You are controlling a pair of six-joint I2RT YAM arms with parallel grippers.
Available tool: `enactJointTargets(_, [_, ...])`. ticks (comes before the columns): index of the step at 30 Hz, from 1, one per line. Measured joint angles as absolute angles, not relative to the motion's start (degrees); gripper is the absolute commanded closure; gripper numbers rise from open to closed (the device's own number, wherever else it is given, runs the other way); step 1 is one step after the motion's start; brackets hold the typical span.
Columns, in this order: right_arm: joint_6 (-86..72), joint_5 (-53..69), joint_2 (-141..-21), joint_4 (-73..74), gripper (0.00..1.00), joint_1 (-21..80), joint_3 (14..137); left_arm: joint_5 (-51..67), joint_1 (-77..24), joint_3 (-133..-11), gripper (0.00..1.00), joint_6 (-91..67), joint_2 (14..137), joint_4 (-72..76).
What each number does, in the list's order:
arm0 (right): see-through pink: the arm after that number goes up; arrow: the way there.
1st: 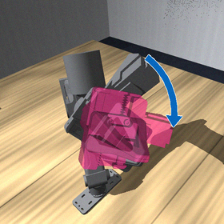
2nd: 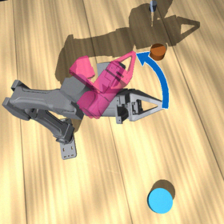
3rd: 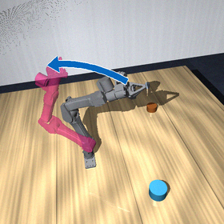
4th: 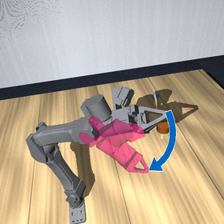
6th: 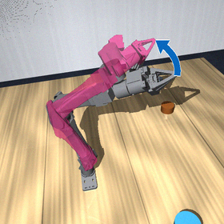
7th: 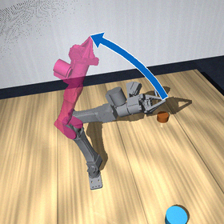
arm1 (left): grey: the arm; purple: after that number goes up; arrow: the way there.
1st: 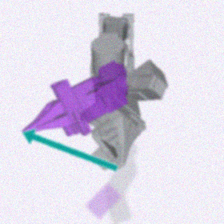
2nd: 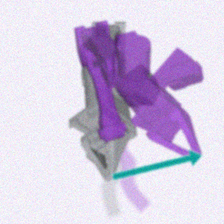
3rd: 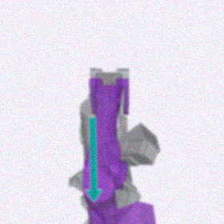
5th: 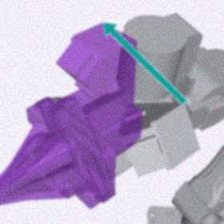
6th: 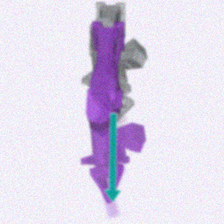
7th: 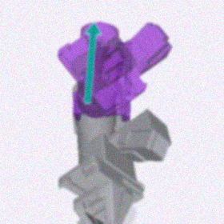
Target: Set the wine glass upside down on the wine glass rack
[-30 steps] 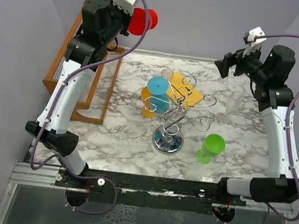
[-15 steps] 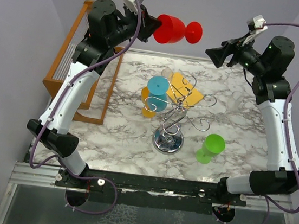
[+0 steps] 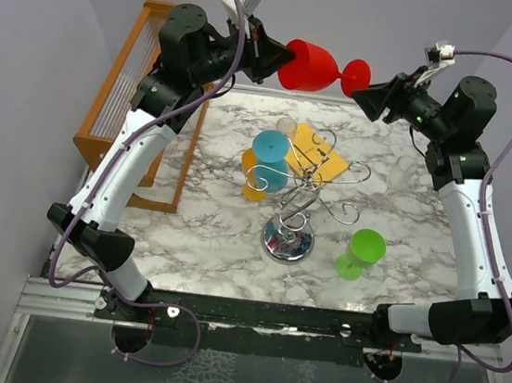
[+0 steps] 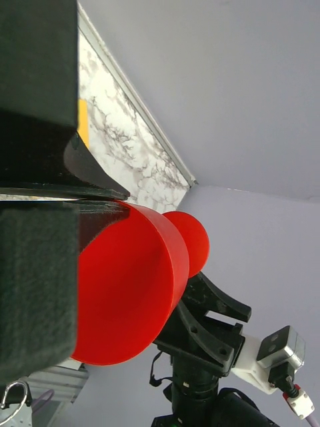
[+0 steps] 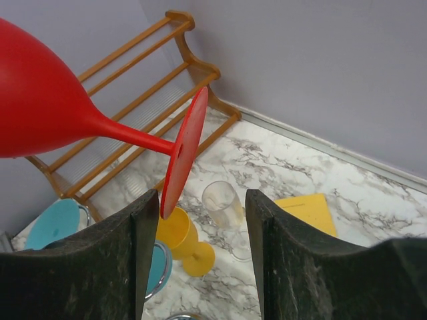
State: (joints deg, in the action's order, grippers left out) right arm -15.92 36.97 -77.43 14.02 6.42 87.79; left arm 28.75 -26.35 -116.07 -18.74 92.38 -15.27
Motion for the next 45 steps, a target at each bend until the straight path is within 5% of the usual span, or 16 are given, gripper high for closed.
enactJointTargets(10, [-20.2,37.8,-77.2,11.6,0.79,6.4,87.8,29.5,-26.6,-115.4,1.0,-19.4,92.2,-14.3])
enactJointTargets(14, [-21.3,38.3,-77.2,11.2,0.98,6.4,87.8,29.8,-26.8,-114.7,1.0,-19.4,92.2,-13.6])
enactJointTargets(17, [-22.0,38.3,-77.3,11.0,0.99,6.4,87.8,30.1,-26.9,-114.2,0.98,-19.4,92.2,-13.4])
enactJointTargets(23, [-21.6,34.9,-77.3,11.2,0.99,6.4,87.8,30.9,-27.0,-113.0,0.75,-19.0,92.1,-12.5])
enactJointTargets(31, [-16.1,27.1,-77.2,13.3,0.99,5.3,87.8,31.6,-27.0,-109.5,0.25,-15.4,89.4,-15.0])
enactJointTargets(37, [-6.3,18.6,-76.2,14.6,0.99,4.9,87.8,28.9,-27.0,-107.5,0.12,-9.8,85.3,-19.2])
enactJointTargets(45, [15.1,11.8,-72.2,17.4,0.99,4.8,88.4,23.3,-26.8,-105.2,0.1,-2.0,81.6,-24.9])
